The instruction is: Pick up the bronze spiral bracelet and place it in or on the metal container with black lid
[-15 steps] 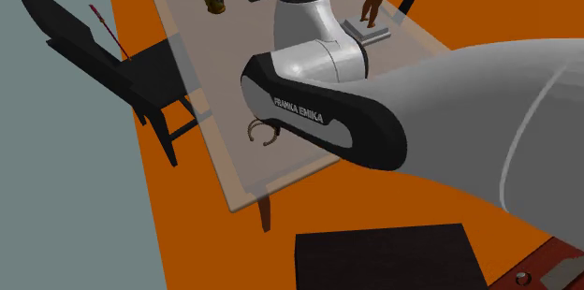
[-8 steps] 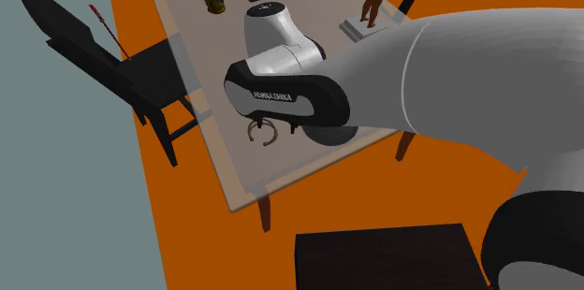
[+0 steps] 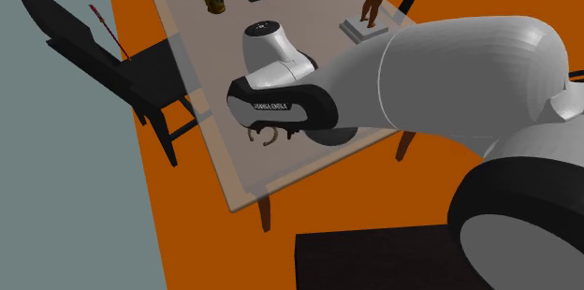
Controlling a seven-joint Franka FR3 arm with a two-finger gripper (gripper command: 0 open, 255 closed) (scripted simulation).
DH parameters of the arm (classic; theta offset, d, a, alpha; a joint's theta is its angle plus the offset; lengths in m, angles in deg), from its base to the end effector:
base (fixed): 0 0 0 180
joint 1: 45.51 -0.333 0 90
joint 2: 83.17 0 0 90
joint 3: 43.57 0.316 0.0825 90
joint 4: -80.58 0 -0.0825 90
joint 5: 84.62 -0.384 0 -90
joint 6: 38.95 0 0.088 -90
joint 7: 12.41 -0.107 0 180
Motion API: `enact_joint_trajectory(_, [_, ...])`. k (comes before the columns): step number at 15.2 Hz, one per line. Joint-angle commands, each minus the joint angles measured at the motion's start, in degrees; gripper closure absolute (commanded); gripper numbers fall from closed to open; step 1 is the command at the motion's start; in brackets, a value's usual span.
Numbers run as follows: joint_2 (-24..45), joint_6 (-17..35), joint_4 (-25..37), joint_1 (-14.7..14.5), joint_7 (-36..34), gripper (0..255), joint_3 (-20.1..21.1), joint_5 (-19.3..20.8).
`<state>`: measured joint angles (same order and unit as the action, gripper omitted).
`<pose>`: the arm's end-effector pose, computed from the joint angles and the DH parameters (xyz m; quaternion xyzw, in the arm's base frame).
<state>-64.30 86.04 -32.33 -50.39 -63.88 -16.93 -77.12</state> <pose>0.5170 0.2994 0.3137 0.9889 -0.1415 -0.0436 0.0103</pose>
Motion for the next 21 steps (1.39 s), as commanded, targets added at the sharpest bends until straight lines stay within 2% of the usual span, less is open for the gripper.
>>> enact_joint_trajectory(1, [0.57,1.03,-0.49,-0.16,-0.30,0,-0.12,0.34])
enact_joint_trajectory(8, [0.57,1.02,-0.48,-0.17,-0.30,0,-0.12,0.34])
enact_joint_trajectory(9, [0.57,1.02,-0.48,-0.17,-0.30,255,-0.12,0.34])
enact_joint_trajectory(18, [0.57,1.03,-0.49,-0.16,-0.30,255,-0.12,0.34])
enact_joint_trajectory(21, [-0.83,-0.88,0.16,0.12,0.17,255,0.23,-0.46])
